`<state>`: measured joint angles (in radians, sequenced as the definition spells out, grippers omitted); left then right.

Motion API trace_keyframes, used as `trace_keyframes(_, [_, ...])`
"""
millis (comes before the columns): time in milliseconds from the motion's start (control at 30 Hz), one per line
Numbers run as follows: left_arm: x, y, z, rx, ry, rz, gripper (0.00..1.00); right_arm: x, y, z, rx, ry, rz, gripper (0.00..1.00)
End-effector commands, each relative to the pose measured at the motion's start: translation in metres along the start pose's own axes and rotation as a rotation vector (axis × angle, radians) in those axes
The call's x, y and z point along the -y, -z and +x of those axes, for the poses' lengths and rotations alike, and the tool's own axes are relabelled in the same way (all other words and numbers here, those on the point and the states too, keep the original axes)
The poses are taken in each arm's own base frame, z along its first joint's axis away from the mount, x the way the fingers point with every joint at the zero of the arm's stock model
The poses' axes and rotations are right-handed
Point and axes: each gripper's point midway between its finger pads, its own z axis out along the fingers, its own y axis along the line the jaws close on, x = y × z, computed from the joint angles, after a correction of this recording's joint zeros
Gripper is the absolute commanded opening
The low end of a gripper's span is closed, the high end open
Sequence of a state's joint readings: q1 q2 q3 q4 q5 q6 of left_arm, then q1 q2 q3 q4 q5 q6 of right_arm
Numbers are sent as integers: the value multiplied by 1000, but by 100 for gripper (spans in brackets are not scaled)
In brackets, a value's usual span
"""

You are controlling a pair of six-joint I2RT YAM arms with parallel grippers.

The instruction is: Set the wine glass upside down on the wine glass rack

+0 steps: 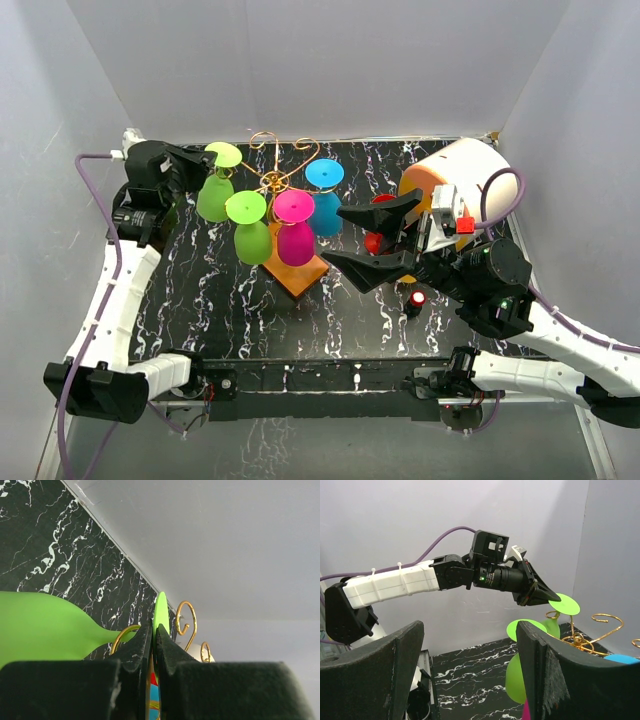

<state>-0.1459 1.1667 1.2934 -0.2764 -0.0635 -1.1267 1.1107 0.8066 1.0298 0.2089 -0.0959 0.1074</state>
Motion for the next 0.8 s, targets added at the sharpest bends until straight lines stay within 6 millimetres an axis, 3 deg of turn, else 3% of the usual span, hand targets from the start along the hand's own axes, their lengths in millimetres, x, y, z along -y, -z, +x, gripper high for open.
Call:
trace_keyframes(0, [8, 21, -6, 2, -1, 51, 0, -1, -1, -14, 43, -1, 3, 73])
trace_keyframes(433, [4, 34, 5, -55, -21, 65, 0, 0, -4, -11, 38, -2, 6, 74])
trace_keyframes(767, [11, 38, 29, -172, -30, 154, 0, 2, -3, -9, 35, -1, 14, 73])
